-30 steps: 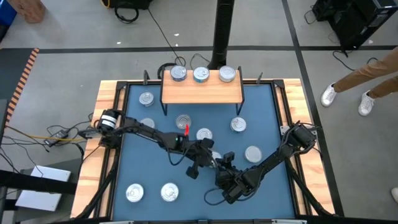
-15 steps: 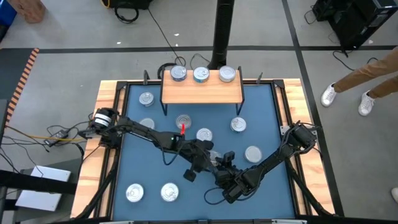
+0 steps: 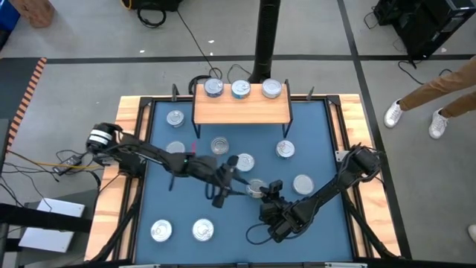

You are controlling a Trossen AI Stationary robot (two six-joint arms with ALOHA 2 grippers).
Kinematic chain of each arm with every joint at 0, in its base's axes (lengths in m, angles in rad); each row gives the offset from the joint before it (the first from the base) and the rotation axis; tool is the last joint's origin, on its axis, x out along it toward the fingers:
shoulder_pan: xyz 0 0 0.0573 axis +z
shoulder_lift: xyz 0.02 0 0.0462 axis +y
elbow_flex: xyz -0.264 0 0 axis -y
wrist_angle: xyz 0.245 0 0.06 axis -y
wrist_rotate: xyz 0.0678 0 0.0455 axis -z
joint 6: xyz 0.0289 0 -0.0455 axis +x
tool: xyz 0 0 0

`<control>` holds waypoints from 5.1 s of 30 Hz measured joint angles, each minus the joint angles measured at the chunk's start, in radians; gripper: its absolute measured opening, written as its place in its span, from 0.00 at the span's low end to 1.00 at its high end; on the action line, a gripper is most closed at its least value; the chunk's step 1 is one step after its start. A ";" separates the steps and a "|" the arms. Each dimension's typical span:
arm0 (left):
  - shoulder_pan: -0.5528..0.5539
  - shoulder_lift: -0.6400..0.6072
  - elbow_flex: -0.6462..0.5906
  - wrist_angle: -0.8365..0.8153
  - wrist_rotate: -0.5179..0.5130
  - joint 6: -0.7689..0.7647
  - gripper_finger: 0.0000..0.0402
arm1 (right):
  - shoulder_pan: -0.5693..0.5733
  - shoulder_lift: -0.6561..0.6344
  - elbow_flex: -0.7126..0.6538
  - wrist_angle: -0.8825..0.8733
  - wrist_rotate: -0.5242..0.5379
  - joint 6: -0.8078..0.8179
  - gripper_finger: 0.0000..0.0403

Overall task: Stack canned seafood by type on shelf
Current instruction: Stack the green tuna can on top of the green tuna can on the shelf, then stack the light blue tuna can on top of the light blue tuna can on the shelf

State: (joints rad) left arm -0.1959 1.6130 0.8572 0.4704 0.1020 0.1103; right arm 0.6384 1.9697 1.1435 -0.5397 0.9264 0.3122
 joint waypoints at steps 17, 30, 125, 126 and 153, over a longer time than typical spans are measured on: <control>0.014 -0.179 -0.354 0.471 -0.119 -0.215 0.46 | -0.097 -0.140 0.165 -0.301 0.080 -0.263 0.35; 0.086 -0.188 -0.445 0.603 -0.135 -0.298 0.46 | -0.267 -0.299 0.194 -0.336 0.187 -0.563 0.35; 0.117 -0.186 -0.444 0.609 -0.097 -0.254 0.46 | -1.055 -0.304 0.193 -0.047 -0.087 -0.985 0.71; 0.116 -0.186 -0.444 0.609 -0.097 -0.254 0.46 | -1.055 -0.304 0.193 -0.048 -0.089 -0.978 0.71; 0.116 -0.186 -0.444 0.609 -0.070 -0.273 0.46 | -1.095 -0.313 0.292 -0.270 -0.285 -0.722 0.71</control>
State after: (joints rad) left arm -0.0795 1.4265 0.4129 1.0798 0.0319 -0.1627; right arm -0.4568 1.6569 1.4357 -0.8101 0.6411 -0.4095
